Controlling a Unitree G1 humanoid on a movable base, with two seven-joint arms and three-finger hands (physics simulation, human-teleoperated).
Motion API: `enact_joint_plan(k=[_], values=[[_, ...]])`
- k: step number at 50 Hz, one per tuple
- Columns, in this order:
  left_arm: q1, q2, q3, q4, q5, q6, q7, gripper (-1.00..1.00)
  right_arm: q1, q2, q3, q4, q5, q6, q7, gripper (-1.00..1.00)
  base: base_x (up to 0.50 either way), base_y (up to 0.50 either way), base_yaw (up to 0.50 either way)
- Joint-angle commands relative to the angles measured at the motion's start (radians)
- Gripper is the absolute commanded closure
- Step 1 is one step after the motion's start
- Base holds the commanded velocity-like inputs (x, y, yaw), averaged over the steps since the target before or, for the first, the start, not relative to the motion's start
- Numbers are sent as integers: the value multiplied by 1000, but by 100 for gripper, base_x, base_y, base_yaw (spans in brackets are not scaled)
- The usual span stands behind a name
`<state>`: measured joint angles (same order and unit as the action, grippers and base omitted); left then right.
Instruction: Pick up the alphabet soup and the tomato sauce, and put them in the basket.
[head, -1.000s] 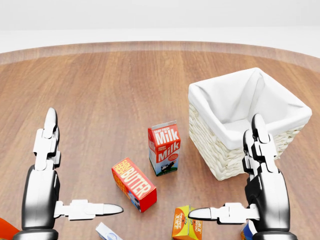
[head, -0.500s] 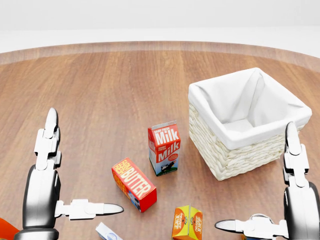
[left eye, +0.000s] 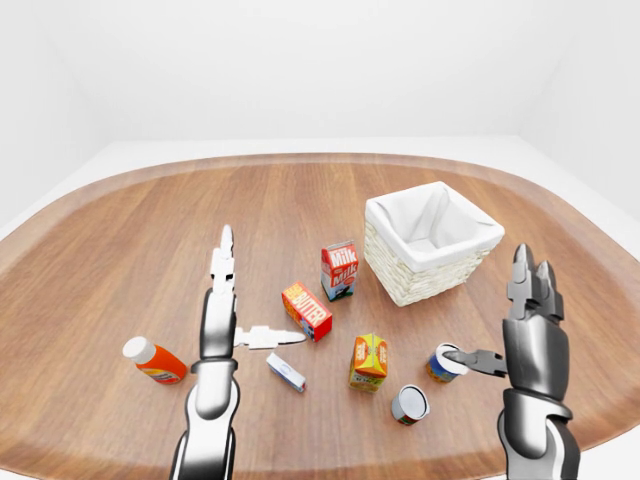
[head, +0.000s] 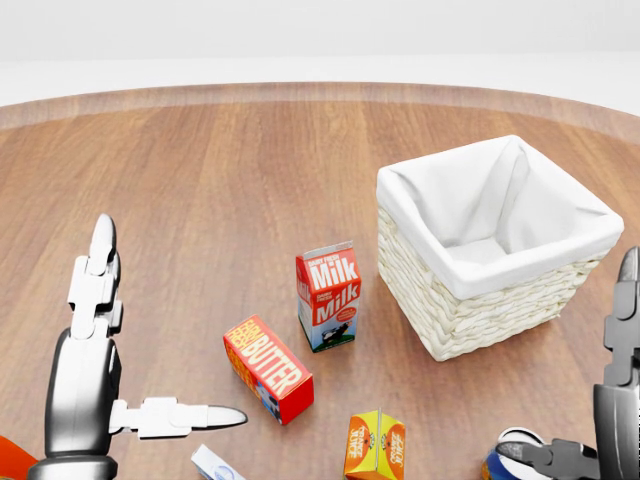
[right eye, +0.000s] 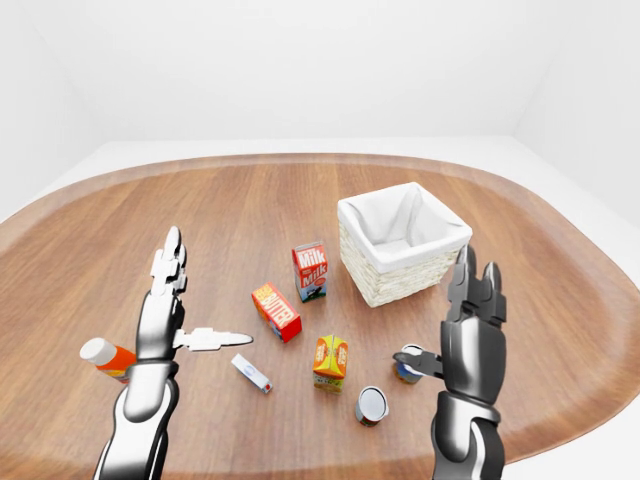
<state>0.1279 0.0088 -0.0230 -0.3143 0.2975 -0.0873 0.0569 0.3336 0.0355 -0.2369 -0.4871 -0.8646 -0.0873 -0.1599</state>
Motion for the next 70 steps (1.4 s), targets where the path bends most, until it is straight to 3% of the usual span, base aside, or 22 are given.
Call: enact_joint_plan(k=[1,18,58,70], values=[[2,1,2,0,-4,0,1,-100,13,-24,11,-1,-193,0,-114,-100,0,0,0],[4,0,-1,-9,-3,0,-2,-100,74,-73,77,55,-396,0,-134,-100,0,0,0],[3,1,1,-5,-4,0,0,-100,90,-115,109,107,-458,0,-106,-100,0,0,0],[7,1,0,2,-3,0,4,-100,67,-148,147,203,-520,0,-172,-100,0,0,0]])
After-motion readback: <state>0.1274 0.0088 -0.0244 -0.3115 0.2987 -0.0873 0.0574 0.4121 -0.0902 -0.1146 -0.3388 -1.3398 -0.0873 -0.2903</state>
